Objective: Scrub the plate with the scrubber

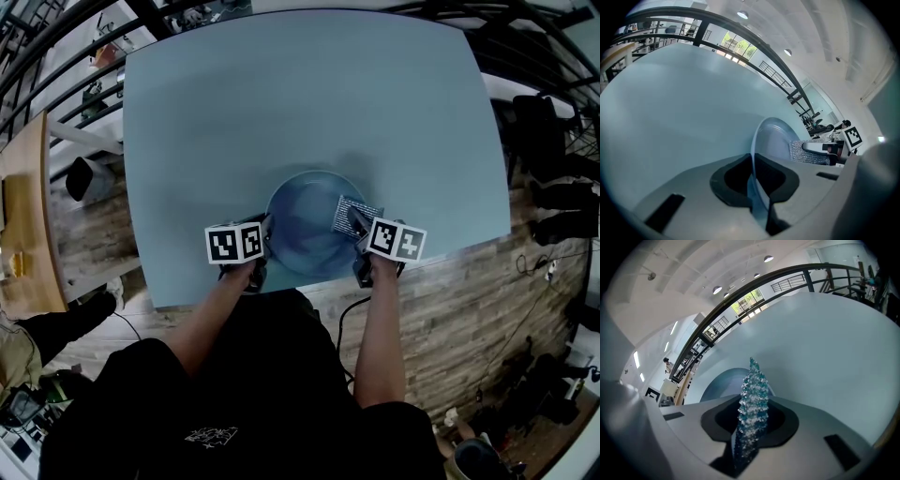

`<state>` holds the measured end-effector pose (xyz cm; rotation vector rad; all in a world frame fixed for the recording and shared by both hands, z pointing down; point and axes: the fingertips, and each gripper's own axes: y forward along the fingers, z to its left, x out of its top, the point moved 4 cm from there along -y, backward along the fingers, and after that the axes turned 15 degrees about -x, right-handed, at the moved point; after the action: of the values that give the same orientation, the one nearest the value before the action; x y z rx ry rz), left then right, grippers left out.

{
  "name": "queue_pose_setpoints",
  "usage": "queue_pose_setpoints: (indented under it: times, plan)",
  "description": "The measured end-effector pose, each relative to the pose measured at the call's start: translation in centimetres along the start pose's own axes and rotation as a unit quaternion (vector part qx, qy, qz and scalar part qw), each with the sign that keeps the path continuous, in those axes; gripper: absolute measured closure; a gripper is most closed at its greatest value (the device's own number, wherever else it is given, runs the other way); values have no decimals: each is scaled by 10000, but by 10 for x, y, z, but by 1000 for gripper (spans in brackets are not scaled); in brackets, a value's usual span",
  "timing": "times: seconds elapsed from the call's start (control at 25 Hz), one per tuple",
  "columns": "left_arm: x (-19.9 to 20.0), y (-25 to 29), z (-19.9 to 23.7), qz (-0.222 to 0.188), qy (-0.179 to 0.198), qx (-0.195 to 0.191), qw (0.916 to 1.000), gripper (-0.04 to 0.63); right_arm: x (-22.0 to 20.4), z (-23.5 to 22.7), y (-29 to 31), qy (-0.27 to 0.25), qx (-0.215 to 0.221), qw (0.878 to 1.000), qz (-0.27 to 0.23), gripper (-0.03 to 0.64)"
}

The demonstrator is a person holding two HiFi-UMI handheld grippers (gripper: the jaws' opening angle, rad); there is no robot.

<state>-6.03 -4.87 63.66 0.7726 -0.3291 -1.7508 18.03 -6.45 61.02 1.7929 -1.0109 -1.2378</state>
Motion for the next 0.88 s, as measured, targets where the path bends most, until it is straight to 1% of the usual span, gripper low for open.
queue_pose_setpoints:
  times: [0.24, 0.4, 0.6, 0.88]
  plan:
    - [0, 4, -5, -6, 14, 28, 10000, 565, -4, -16, -10, -223, -93, 9996, 113, 534]
    - [-1, 2, -3, -19, 6, 33, 10000, 565, -13, -17, -14, -337, -112, 9991, 210, 534]
    - [-2, 0, -2, -78, -88, -12, 9999, 565, -27, -13, -17, -388, 50, 9987, 336, 534]
    - [-3, -1, -5, -56, -67, -1, 10000, 565, -41, -1, -20, -457, 302, 9978, 377, 534]
